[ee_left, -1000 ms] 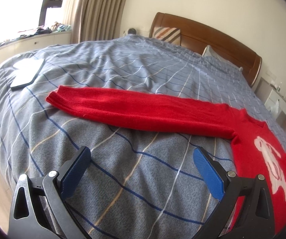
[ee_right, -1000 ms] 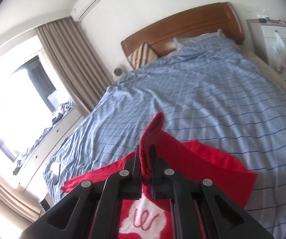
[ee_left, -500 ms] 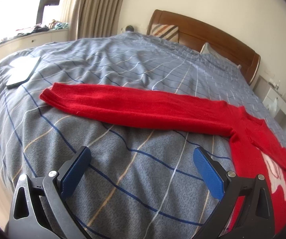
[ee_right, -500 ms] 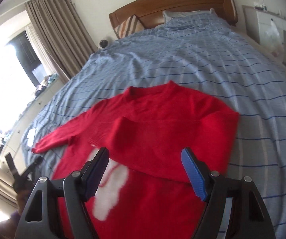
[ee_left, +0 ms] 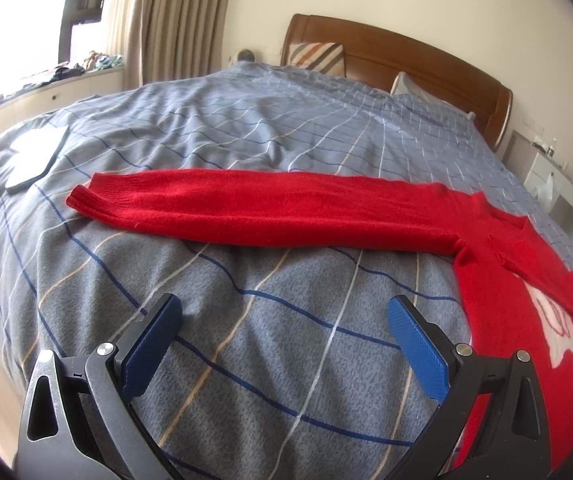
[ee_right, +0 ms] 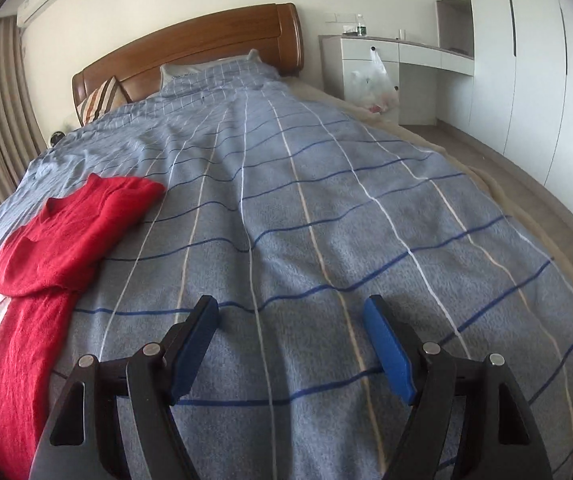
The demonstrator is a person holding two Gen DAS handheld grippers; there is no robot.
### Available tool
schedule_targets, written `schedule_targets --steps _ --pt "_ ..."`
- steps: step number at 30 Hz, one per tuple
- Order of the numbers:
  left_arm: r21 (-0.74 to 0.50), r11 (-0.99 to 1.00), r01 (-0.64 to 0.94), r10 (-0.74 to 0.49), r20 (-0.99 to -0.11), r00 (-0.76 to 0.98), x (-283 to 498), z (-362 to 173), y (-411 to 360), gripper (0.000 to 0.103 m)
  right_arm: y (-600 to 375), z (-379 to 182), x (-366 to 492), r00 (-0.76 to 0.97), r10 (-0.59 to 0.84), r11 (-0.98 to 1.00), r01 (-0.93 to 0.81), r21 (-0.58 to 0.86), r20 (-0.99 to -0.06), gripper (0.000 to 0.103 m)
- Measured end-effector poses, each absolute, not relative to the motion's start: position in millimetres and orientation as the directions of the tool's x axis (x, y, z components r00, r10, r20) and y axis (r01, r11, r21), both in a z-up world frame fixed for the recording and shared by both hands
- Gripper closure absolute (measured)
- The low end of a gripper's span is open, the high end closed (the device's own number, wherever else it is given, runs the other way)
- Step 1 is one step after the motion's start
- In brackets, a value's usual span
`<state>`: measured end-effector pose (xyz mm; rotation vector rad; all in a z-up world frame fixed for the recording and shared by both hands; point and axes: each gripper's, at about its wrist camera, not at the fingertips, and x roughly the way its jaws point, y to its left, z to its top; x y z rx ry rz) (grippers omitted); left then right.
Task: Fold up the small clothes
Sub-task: 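Move the left gripper to the other sleeve cuff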
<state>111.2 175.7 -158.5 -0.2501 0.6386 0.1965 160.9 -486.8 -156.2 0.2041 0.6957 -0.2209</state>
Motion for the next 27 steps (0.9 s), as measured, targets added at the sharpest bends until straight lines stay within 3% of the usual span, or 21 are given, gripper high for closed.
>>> schedule_targets --steps 8,27 --pt "-0.144 0.959 -0.242 0.103 -0.621 0.777 113.9 -161.0 168.2 0.0 -482.9 -164.1 157.5 0.758 -0.099 0.96 0.244 0.14 -0.644 0.018" --pt "-0.153 0.961 -0.228 0.083 -0.629 0.773 111.0 -160.6 166.3 0.0 -483.0 -165.1 154.9 0.762 -0.095 0.96 0.24 0.143 -0.64 0.017"
